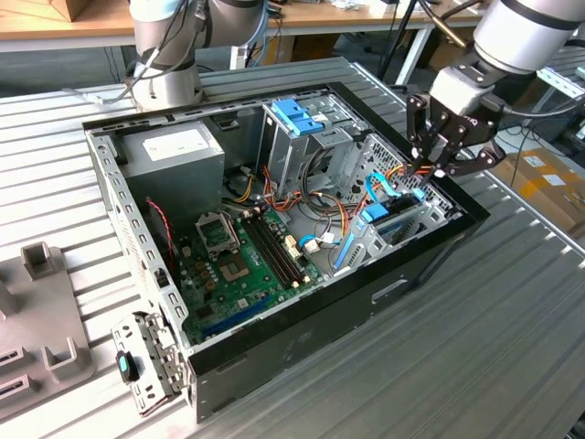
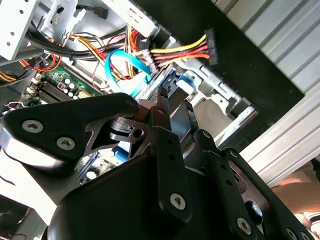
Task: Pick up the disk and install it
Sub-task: 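Insert the second disk wire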
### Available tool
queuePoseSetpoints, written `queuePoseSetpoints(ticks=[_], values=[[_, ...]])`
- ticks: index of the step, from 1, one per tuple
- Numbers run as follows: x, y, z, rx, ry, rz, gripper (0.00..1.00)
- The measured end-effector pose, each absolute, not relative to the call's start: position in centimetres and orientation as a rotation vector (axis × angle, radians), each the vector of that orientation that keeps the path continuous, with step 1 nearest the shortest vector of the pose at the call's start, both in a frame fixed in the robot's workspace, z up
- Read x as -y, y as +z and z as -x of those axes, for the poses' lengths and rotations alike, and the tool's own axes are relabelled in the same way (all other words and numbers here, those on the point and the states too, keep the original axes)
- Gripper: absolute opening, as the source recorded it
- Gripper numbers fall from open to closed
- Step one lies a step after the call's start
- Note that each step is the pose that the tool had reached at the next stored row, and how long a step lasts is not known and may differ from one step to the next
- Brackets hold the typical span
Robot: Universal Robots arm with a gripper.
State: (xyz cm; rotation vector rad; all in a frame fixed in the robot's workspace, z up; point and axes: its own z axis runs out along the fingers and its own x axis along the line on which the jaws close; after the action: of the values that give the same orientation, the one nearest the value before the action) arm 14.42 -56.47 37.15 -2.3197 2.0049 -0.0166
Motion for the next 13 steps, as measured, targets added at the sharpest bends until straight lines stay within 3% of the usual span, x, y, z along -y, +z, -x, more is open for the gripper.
queuePoseSetpoints(ticks=[13], values=[[56.5,37.6,-17.7,-1.94,0.009,2.389,0.3]])
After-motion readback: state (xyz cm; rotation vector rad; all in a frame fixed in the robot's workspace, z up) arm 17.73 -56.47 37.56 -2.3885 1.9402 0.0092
